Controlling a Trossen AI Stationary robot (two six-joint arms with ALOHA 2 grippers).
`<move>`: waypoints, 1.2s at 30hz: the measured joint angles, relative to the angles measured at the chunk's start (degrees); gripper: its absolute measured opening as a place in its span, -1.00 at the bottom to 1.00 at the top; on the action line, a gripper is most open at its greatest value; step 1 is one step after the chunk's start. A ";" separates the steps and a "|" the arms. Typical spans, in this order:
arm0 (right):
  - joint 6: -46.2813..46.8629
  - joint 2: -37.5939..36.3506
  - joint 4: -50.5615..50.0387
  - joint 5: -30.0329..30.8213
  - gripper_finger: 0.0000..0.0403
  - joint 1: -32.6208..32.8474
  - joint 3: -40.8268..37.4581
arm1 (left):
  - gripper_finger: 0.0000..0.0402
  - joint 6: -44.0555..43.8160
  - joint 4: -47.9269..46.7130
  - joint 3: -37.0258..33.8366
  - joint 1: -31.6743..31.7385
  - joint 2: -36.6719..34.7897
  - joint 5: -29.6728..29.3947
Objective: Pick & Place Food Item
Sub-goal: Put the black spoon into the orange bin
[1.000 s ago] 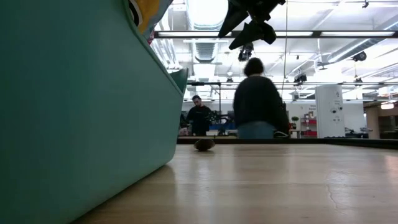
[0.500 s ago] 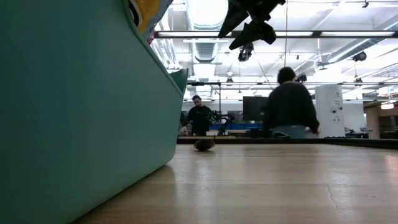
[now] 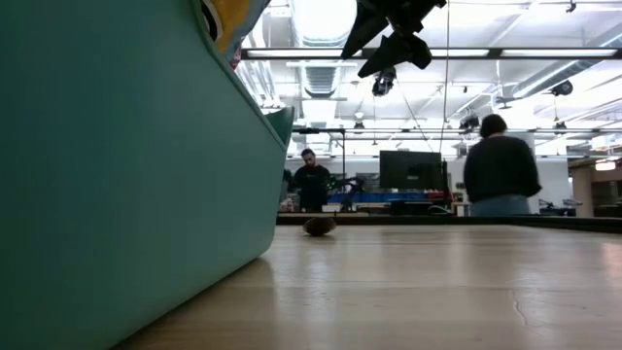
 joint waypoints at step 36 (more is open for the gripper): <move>-0.11 0.00 0.22 0.05 0.16 -0.04 -0.02 | 0.19 -6.20 -9.71 0.15 0.07 1.16 -1.26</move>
